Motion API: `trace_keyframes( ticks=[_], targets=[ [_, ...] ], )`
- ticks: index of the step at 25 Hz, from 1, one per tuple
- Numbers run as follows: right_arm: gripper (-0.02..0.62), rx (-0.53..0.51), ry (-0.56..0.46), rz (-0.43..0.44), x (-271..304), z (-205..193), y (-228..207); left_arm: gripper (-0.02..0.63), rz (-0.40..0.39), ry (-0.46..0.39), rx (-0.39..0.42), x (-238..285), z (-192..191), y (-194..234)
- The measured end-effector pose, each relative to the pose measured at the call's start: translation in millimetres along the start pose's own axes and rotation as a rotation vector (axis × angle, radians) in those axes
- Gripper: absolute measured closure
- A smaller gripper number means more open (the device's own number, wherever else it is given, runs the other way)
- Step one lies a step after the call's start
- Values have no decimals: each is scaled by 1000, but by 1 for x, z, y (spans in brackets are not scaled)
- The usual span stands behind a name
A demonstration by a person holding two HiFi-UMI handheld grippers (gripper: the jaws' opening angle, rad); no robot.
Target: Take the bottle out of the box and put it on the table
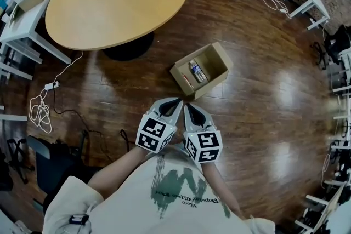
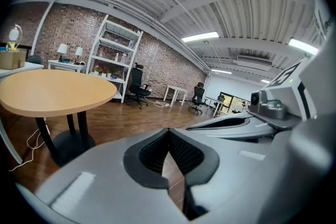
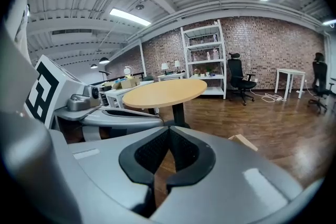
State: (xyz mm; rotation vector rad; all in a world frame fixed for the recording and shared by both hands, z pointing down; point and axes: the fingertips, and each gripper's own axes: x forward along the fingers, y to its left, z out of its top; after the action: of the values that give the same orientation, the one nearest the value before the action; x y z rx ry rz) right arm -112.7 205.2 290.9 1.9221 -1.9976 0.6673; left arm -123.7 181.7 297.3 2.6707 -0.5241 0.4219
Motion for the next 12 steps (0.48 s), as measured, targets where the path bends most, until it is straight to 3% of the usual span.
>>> trace_keyframes(
  ticks=[12],
  targets=[
    [595,34,-22,-5,29,17,-85,609,33,34,3,65,18,10]
  ],
)
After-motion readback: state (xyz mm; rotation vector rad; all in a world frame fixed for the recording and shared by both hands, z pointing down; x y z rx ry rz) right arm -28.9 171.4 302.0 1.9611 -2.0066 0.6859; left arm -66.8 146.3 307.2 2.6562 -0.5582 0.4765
